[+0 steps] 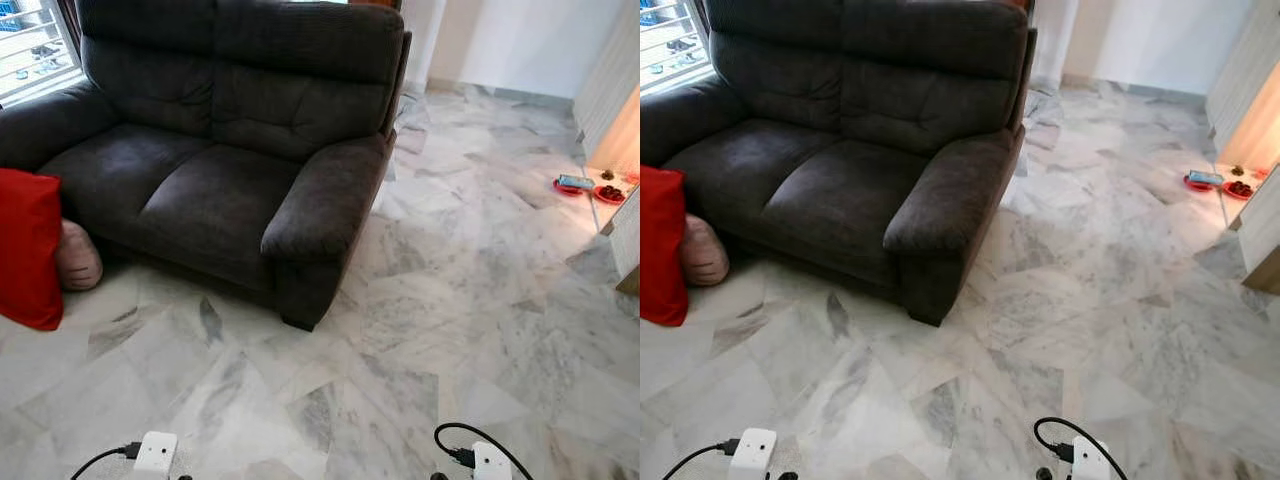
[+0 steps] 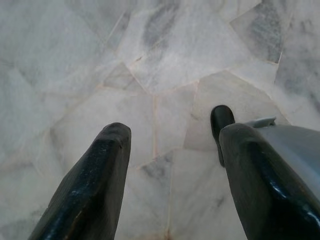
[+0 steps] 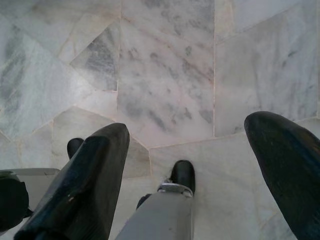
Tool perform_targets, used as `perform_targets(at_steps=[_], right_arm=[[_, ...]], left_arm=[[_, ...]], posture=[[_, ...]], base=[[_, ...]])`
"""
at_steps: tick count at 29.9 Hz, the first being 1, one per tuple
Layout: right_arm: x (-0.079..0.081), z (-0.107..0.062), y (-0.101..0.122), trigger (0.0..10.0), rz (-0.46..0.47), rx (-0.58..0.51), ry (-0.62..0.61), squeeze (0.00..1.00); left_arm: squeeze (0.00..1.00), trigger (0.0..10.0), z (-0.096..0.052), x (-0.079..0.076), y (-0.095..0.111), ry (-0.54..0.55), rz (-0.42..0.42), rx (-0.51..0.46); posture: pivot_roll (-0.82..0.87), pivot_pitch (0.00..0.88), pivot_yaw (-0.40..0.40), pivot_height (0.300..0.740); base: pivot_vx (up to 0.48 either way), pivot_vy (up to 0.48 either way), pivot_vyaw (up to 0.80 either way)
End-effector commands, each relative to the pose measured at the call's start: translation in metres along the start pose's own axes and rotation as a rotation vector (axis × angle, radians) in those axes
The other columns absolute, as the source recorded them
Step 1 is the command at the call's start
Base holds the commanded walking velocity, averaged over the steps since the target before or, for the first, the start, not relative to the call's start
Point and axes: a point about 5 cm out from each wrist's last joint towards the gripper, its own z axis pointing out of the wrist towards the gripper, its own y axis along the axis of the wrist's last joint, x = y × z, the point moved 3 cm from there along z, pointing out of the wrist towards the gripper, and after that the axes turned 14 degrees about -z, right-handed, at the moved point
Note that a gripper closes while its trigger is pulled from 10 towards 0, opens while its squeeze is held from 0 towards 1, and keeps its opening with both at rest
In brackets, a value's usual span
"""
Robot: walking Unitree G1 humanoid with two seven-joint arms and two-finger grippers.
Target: Move the pillow to the sofa from floor
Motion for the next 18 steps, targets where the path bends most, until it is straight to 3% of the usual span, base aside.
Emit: perform_targets(at_steps=[1, 18], right_arm=[[-0.0013, -0.0002, -0.0005, 10.0, -0.007, 0.004, 0.001, 0.0], [-0.0065, -0.0016, -0.0051, 10.0, -0.011, 0.02, -0.021, 0.0]], left_arm=[[0.0, 10.0, -0.0002, -0.0001, -0.0008, -0.008, 0.039, 0.005], [0.0, 10.0, -0.0005, -0.0001, -0.0048, -0.001, 0.009, 0.024]], posture=[[-0.05, 0.0, -0.035, 0.74], [-0.05, 0.0, -0.043, 0.74]], base=[[0.0, 0.247, 0.0], [0.0, 0.354, 0.0]])
